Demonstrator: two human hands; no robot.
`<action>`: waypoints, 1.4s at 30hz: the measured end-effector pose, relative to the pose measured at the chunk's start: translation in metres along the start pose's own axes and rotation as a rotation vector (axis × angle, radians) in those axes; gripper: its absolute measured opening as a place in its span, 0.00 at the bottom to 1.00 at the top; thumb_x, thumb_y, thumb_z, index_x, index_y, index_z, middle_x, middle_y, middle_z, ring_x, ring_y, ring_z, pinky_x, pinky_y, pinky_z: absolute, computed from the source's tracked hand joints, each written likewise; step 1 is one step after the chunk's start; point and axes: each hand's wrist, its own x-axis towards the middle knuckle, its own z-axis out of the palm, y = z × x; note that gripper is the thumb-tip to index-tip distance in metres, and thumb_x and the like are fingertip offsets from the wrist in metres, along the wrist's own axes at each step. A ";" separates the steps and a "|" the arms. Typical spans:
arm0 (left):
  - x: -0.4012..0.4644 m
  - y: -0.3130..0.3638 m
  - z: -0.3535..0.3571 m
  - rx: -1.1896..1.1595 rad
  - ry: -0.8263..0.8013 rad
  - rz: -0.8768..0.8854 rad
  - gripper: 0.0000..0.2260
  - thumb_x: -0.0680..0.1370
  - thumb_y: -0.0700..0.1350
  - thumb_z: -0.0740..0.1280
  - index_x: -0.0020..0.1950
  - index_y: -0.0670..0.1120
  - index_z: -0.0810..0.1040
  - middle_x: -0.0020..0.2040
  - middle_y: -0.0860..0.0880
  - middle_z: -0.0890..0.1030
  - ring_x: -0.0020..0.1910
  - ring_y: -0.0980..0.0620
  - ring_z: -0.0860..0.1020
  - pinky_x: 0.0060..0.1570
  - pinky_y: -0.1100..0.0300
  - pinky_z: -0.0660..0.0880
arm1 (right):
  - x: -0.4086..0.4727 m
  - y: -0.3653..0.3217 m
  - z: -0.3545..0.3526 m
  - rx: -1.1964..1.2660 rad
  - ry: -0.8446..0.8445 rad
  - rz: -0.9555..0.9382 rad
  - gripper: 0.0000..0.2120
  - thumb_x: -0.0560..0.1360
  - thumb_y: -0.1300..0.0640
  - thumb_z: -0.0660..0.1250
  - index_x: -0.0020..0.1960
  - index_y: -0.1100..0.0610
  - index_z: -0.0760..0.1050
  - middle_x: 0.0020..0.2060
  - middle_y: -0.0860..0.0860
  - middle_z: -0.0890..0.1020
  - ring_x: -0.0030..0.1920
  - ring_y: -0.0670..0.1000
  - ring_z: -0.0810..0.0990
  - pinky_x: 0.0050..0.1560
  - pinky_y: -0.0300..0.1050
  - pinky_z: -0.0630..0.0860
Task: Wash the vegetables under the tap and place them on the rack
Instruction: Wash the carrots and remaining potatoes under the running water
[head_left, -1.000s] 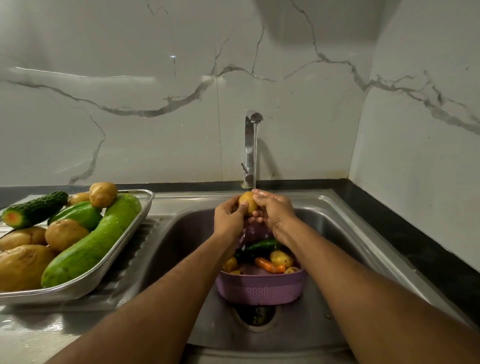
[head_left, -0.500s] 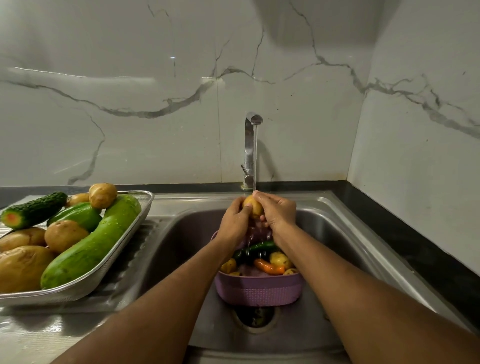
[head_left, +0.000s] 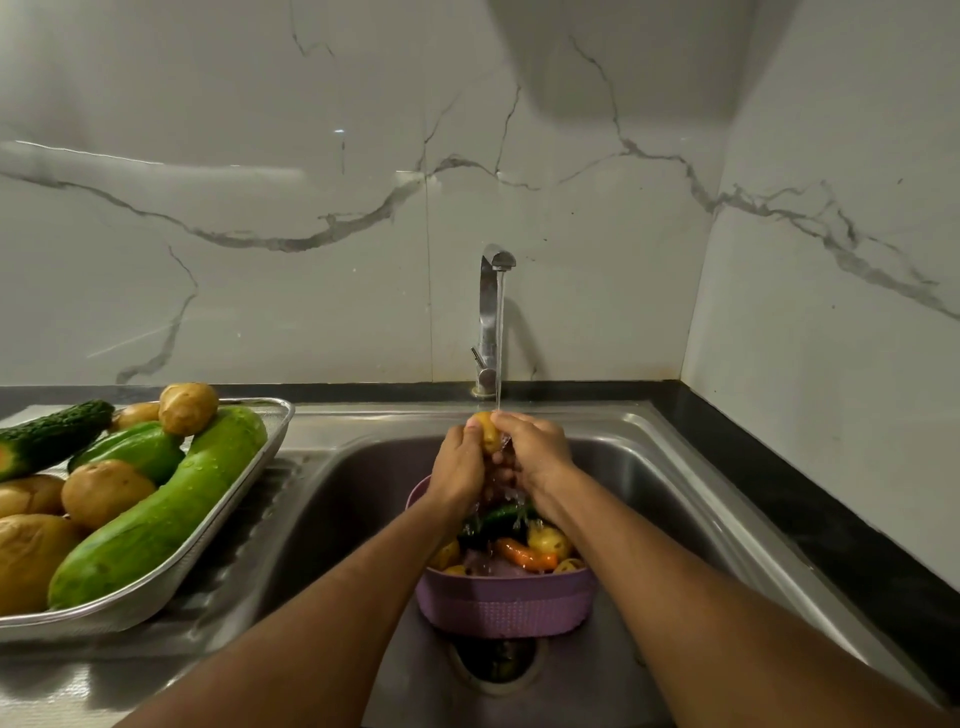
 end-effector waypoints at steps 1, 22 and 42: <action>0.001 0.000 0.001 -0.020 -0.009 0.030 0.17 0.88 0.54 0.52 0.67 0.46 0.73 0.58 0.43 0.81 0.56 0.47 0.81 0.56 0.53 0.79 | -0.001 -0.003 0.002 0.010 0.032 0.013 0.10 0.80 0.49 0.70 0.52 0.56 0.82 0.30 0.53 0.78 0.31 0.49 0.75 0.35 0.45 0.78; 0.000 -0.002 0.009 -0.131 0.079 -0.051 0.20 0.88 0.55 0.50 0.65 0.43 0.74 0.49 0.44 0.80 0.47 0.50 0.80 0.52 0.52 0.79 | 0.003 -0.004 0.003 -0.148 -0.043 -0.032 0.14 0.84 0.51 0.63 0.54 0.60 0.82 0.36 0.54 0.79 0.34 0.47 0.78 0.38 0.42 0.80; -0.006 0.006 -0.001 -0.037 0.088 -0.047 0.18 0.88 0.53 0.50 0.64 0.45 0.75 0.55 0.42 0.81 0.56 0.46 0.81 0.63 0.42 0.78 | 0.000 -0.003 -0.010 -0.475 -0.217 -0.157 0.17 0.81 0.42 0.66 0.55 0.56 0.83 0.44 0.55 0.87 0.43 0.55 0.88 0.40 0.49 0.86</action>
